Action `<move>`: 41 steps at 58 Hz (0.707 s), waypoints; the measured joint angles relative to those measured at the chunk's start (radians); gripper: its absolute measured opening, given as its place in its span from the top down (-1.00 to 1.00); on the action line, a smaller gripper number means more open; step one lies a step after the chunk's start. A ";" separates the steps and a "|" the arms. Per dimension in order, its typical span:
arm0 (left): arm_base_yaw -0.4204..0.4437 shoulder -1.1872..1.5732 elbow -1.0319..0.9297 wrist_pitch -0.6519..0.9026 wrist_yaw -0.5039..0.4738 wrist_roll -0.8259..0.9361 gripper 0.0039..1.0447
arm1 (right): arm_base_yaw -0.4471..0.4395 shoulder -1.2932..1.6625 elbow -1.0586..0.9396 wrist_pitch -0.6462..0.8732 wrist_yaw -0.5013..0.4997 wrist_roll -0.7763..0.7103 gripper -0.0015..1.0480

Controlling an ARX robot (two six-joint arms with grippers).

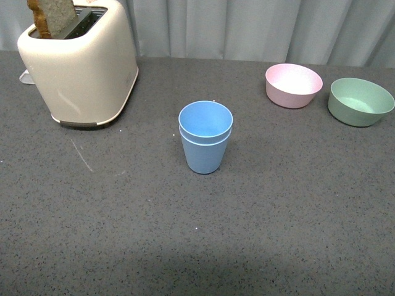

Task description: Stack blue cups with both arms

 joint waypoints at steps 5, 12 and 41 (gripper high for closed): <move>0.000 0.000 0.000 0.000 0.000 0.000 -0.88 | 0.000 0.000 0.000 0.000 0.000 0.000 0.29; 0.000 0.000 0.000 0.000 0.000 0.000 -0.88 | 0.000 0.000 0.000 0.000 0.000 0.000 -0.08; 0.000 0.000 0.000 0.000 0.000 0.000 -0.88 | 0.000 0.000 0.000 0.000 0.000 0.001 -0.81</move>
